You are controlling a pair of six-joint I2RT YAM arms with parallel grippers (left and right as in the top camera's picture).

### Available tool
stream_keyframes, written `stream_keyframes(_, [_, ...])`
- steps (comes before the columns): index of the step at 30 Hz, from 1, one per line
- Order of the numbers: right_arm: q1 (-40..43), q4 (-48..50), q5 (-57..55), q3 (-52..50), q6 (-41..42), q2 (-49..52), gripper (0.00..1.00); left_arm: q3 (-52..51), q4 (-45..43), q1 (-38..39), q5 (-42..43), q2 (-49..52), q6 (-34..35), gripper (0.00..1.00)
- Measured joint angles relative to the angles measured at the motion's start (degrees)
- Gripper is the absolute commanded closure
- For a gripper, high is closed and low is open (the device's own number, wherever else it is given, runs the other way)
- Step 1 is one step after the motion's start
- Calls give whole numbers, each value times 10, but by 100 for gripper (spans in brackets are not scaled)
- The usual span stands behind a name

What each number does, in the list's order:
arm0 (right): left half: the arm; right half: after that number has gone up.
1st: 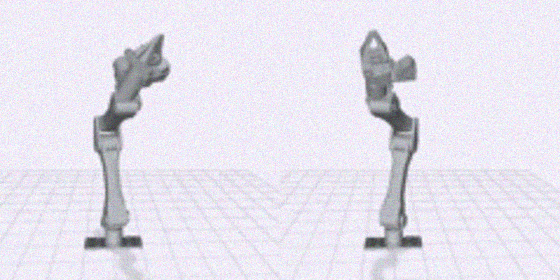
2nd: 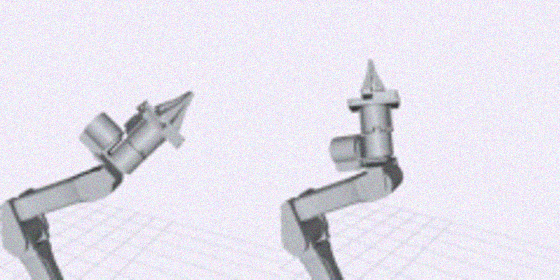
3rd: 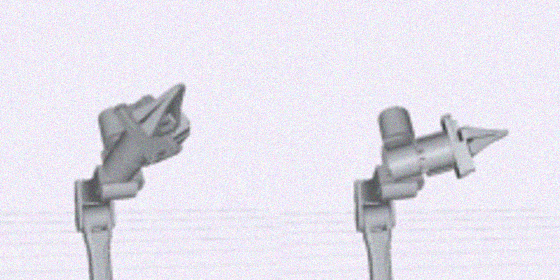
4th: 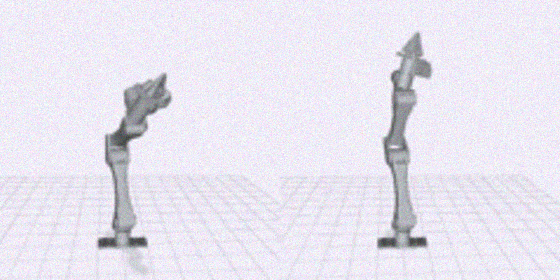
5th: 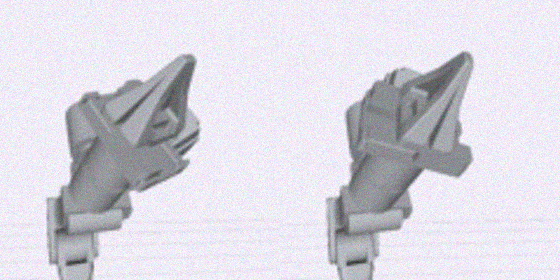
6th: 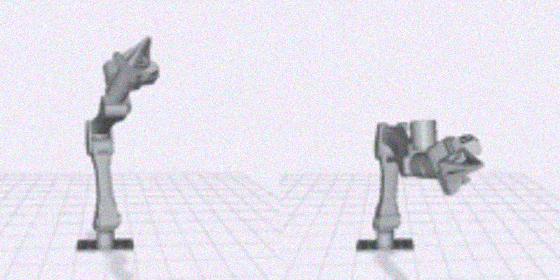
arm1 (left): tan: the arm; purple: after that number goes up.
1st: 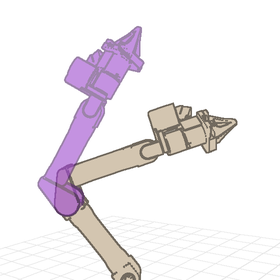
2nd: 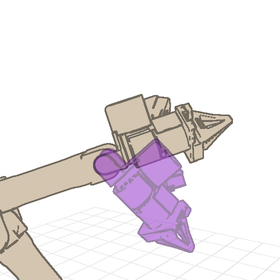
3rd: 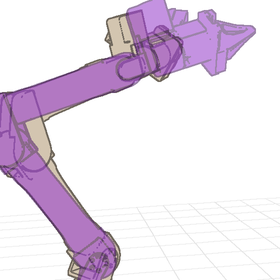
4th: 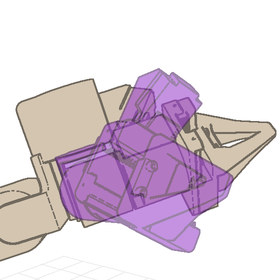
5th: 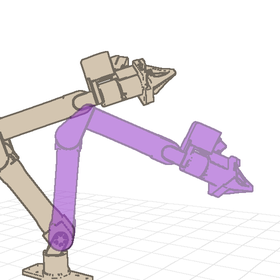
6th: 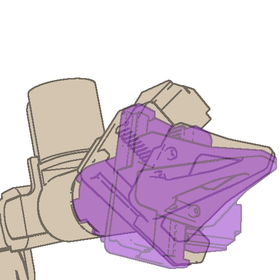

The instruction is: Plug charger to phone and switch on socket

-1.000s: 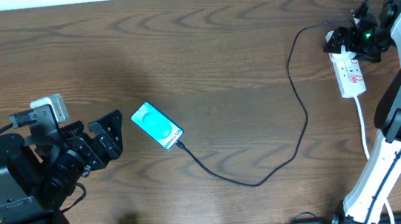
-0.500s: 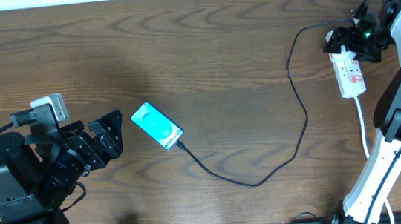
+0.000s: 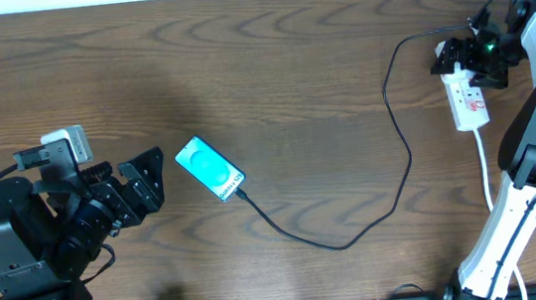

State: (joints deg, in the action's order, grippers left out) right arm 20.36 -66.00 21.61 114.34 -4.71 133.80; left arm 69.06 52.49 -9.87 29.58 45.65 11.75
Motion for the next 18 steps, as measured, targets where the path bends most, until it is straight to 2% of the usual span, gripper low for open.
stream_keyframes(18, [3,23,-5,4,-1,3,1,0,0,0,0,0,0,11])
